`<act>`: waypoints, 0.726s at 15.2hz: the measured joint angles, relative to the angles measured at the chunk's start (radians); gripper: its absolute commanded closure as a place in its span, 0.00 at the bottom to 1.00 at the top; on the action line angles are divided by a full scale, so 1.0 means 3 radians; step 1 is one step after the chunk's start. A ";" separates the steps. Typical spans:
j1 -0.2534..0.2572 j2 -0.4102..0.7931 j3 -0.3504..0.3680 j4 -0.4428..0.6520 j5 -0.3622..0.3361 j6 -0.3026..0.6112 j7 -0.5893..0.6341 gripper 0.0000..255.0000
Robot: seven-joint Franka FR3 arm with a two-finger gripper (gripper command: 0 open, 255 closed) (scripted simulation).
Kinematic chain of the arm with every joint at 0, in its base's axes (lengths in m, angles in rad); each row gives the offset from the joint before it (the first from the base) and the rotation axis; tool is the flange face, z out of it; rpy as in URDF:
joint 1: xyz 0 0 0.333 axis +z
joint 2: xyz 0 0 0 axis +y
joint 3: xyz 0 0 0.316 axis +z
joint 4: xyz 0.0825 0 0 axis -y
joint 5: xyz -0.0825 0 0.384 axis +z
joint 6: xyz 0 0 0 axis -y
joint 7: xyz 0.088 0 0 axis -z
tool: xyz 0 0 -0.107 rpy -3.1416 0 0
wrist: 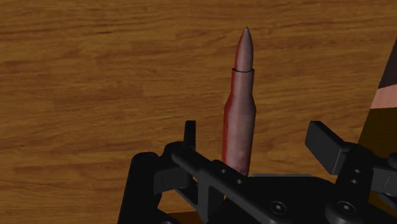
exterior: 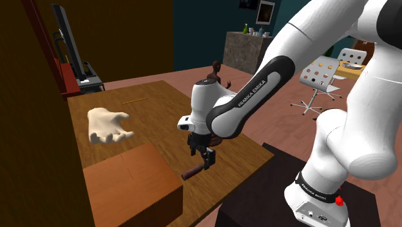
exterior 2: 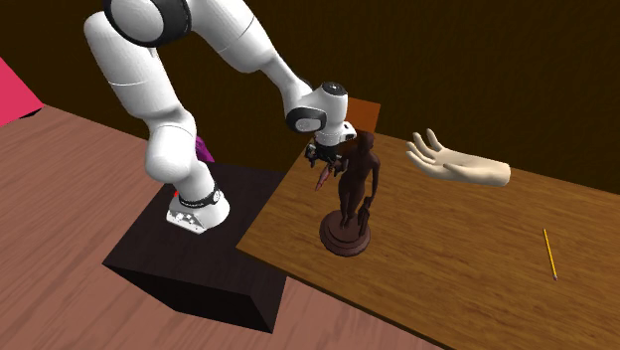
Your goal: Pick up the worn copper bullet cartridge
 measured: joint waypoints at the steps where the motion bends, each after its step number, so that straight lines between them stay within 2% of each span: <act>1: 0.0009 0.0046 0.0009 -0.0003 0.0012 0.0050 -0.0006 0.00; 6: 0.0010 0.0281 0.0018 -0.0014 0.0064 0.0294 -0.0067 0.00; 7: 0.0011 0.0299 0.0019 -0.0010 0.0066 0.0308 -0.0069 1.00; 11: 0.0011 0.0315 0.0019 -0.0005 0.0069 0.0324 -0.0071 1.00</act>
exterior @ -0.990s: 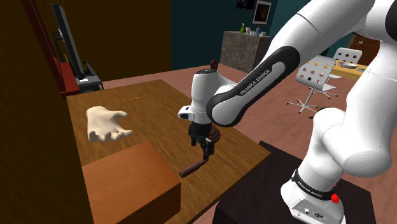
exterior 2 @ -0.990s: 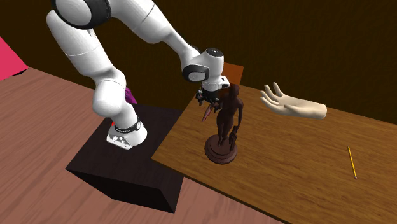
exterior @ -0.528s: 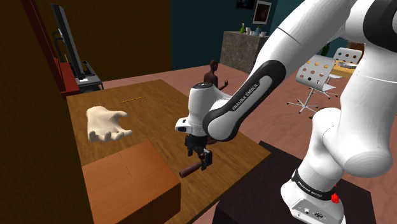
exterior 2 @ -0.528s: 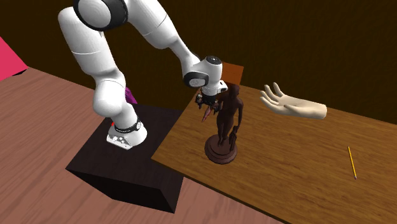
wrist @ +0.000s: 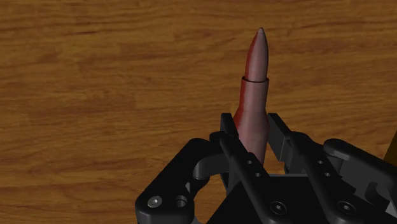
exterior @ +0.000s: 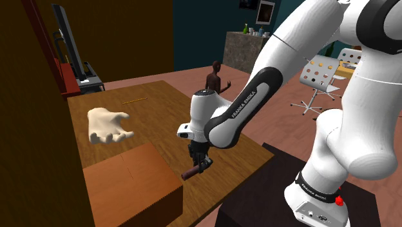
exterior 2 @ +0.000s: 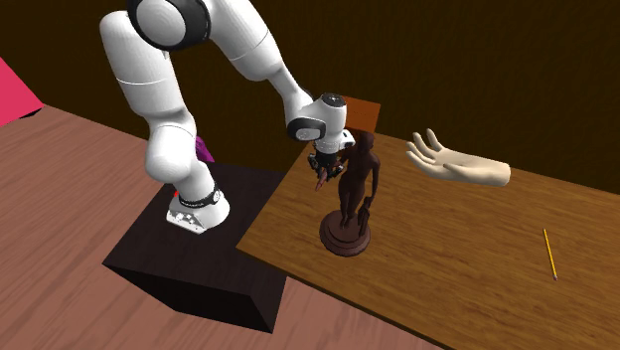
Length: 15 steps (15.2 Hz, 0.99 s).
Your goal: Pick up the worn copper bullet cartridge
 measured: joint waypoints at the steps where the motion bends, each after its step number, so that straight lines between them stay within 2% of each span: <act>1: 0.0000 0.0001 0.0000 0.0000 0.0000 0.0001 -0.0001 1.00; 7: 0.0000 -0.0023 -0.0001 -0.0001 -0.0005 -0.0022 0.0005 1.00; 15: -0.0003 -0.0373 -0.0014 0.0013 -0.0074 -0.0387 0.0071 1.00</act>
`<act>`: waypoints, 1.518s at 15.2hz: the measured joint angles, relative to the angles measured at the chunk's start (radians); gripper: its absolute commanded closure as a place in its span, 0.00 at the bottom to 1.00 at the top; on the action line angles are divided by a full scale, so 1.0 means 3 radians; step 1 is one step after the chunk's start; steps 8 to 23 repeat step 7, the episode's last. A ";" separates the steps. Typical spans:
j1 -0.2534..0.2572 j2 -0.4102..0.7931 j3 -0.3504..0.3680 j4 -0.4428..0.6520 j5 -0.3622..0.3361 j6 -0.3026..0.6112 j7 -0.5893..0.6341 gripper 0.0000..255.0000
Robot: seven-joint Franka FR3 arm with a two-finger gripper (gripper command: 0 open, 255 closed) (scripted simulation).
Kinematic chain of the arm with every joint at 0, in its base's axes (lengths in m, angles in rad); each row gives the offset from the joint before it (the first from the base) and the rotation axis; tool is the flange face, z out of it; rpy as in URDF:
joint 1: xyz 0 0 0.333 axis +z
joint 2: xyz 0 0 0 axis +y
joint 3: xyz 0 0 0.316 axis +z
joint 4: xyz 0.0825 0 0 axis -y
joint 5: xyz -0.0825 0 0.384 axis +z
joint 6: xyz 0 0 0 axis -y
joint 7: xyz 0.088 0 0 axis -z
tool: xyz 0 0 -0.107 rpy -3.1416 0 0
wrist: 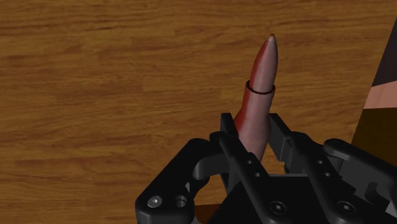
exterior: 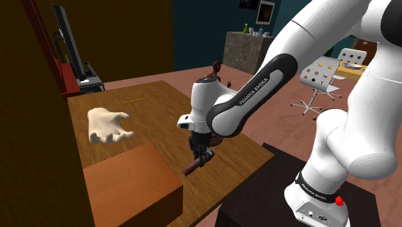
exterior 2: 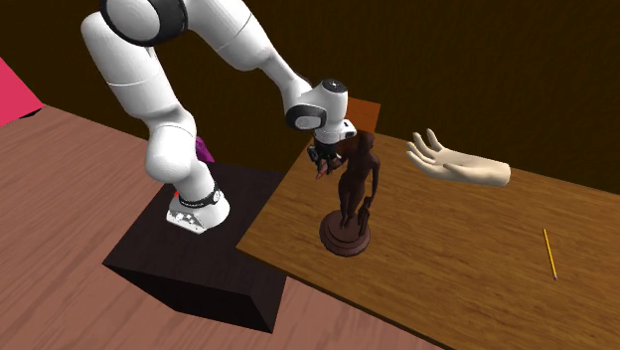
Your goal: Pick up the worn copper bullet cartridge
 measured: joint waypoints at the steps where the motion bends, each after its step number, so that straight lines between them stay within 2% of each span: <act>1: -0.0001 -0.0049 0.0000 0.0009 -0.0009 -0.0057 0.0010 1.00; 7: -0.0010 -0.0257 -0.0006 0.0074 -0.0046 -0.0330 0.0042 1.00; 23: -0.0010 -0.0257 -0.0006 0.0074 -0.0046 -0.0330 0.0042 1.00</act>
